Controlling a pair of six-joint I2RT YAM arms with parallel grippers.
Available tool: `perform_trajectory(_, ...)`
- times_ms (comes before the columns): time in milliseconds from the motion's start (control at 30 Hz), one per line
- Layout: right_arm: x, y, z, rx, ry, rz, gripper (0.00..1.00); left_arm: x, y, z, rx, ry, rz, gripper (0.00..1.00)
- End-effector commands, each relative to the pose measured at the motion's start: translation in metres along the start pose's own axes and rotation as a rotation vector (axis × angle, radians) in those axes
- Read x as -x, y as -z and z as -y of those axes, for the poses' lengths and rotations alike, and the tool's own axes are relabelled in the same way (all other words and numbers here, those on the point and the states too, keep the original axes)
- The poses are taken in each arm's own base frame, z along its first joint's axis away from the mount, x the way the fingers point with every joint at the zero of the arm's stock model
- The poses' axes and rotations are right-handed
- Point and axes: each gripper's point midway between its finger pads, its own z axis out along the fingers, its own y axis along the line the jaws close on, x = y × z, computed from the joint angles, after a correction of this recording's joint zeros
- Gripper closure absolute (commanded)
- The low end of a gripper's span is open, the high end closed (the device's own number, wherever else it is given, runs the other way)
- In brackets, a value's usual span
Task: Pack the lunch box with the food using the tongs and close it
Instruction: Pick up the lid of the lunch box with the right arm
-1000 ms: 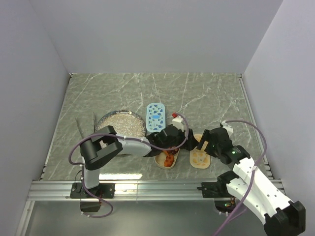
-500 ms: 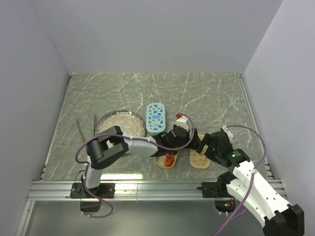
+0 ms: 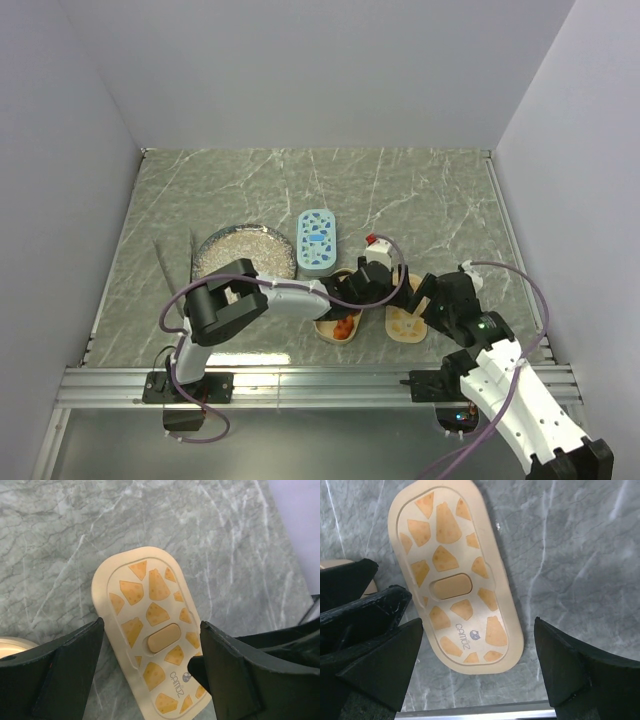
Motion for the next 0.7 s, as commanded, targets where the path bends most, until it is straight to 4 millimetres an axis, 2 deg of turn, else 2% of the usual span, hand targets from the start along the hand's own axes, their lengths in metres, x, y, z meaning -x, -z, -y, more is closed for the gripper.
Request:
perform_trajectory(0, 0.033, 0.007, -0.044, 0.190, -0.067, 0.109, 0.00, -0.061, 0.011, 0.016, -0.005, -0.096, -0.190, 0.16)
perform_trajectory(267, 0.035, 0.000, -0.047, 0.226, -0.096, 0.097, 0.00, -0.063, 0.020, -0.007, 0.181, -0.167, -0.210, 0.14)
perform_trajectory(433, 0.044, 0.000, -0.046, 0.243, -0.111, 0.127, 0.00, -0.072, 0.020, 0.001, 0.157, -0.143, -0.240, 0.13)
perform_trajectory(600, 0.047, -0.001, -0.046, 0.256, -0.105, 0.145, 0.00, -0.088, 0.025, -0.002, 0.125, -0.098, -0.284, 0.13)
perform_trajectory(667, 0.045, -0.004, -0.046, 0.265, -0.104, 0.135, 0.00, -0.090, 0.024, 0.009, 0.070, -0.073, -0.285, 0.14)
